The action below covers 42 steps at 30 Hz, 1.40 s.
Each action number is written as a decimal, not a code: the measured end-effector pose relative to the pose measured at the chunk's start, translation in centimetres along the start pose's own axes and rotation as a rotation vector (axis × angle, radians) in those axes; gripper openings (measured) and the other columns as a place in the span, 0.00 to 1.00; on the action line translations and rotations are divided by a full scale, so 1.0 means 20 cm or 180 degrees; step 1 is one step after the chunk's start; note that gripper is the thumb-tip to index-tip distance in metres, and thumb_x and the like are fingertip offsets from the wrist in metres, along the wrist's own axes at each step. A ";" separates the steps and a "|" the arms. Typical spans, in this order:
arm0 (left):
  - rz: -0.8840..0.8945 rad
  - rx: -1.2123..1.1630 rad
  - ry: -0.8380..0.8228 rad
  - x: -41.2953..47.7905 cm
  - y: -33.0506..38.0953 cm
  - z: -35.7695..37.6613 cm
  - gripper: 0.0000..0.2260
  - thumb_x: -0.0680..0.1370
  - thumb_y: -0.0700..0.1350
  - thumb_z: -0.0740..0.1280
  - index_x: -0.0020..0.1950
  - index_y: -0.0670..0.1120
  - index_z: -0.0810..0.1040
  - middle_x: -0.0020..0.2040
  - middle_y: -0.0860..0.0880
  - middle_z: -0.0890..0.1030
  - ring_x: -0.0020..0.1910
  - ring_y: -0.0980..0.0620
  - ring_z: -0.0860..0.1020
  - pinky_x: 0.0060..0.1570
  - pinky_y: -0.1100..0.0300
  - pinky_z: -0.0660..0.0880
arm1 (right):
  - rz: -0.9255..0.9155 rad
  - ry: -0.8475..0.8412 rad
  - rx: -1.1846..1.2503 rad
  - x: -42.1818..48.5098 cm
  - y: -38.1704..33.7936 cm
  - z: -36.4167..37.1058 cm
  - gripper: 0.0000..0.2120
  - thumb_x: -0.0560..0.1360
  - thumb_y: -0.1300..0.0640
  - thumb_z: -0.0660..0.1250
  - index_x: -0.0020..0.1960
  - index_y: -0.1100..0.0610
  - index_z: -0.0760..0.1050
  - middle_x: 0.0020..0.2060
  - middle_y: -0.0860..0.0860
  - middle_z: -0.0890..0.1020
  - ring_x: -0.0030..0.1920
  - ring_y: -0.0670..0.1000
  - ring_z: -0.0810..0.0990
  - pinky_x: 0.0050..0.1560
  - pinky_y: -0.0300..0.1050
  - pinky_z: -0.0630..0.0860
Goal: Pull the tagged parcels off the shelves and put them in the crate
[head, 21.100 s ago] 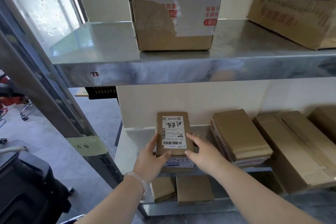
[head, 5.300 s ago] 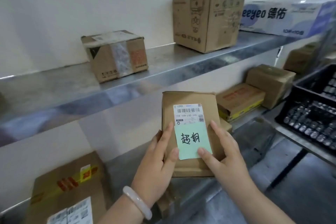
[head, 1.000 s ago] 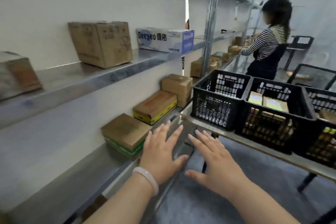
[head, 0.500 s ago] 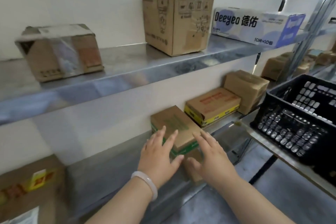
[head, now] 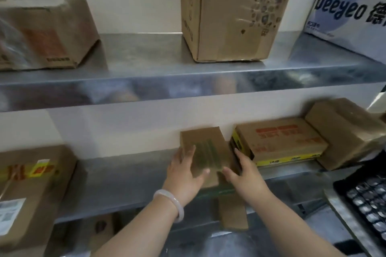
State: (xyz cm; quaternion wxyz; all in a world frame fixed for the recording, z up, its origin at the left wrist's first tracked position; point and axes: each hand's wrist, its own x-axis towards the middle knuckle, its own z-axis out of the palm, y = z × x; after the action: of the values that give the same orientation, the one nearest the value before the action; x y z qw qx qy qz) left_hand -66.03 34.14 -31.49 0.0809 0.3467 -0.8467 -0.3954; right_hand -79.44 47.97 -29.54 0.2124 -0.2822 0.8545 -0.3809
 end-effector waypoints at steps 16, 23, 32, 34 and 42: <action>-0.0547 -0.1592 0.0221 -0.11 -0.03 0.01 0.35 0.76 0.50 0.73 0.77 0.63 0.57 0.75 0.53 0.66 0.73 0.53 0.66 0.73 0.50 0.65 | 0.0319 -0.0508 0.1627 0.10 0.06 -0.04 0.07 0.80 0.46 0.62 0.55 0.36 0.74 0.56 0.39 0.79 0.53 0.37 0.76 0.50 0.35 0.72; -0.0363 -0.1889 0.0235 -0.17 0.01 -0.08 0.29 0.79 0.46 0.68 0.71 0.70 0.59 0.75 0.54 0.64 0.72 0.54 0.67 0.73 0.52 0.65 | 0.0429 -0.0861 0.1919 0.06 -0.05 -0.04 0.31 0.73 0.36 0.66 0.73 0.43 0.66 0.62 0.41 0.77 0.61 0.44 0.74 0.65 0.45 0.68; -0.0740 -0.0967 0.0274 -0.16 0.03 -0.20 0.55 0.56 0.77 0.65 0.78 0.51 0.61 0.73 0.49 0.61 0.71 0.46 0.66 0.71 0.51 0.67 | -0.0645 -0.0267 0.0971 -0.08 -0.24 0.06 0.33 0.72 0.52 0.74 0.74 0.51 0.66 0.66 0.46 0.73 0.65 0.45 0.71 0.67 0.45 0.69; -0.0775 -0.1382 0.0303 -0.16 0.02 -0.23 0.47 0.58 0.70 0.70 0.74 0.53 0.67 0.70 0.49 0.69 0.64 0.49 0.75 0.64 0.51 0.74 | -0.0715 -0.0218 0.1088 -0.10 -0.27 0.07 0.29 0.73 0.55 0.73 0.71 0.47 0.68 0.64 0.43 0.74 0.61 0.42 0.74 0.64 0.43 0.71; -0.0520 -0.2254 0.0384 -0.21 -0.07 -0.28 0.22 0.77 0.49 0.67 0.66 0.66 0.64 0.55 0.61 0.81 0.49 0.62 0.82 0.46 0.65 0.79 | -0.0489 -0.0292 0.1611 -0.12 -0.31 0.13 0.15 0.80 0.60 0.63 0.62 0.45 0.77 0.59 0.42 0.80 0.58 0.36 0.77 0.57 0.30 0.70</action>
State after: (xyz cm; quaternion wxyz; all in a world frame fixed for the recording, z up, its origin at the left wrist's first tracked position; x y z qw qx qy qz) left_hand -59.88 32.79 -28.28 0.2138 0.3864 -0.6205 -0.6480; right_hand -74.18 44.77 -26.05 0.2852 -0.3011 0.6976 -0.5842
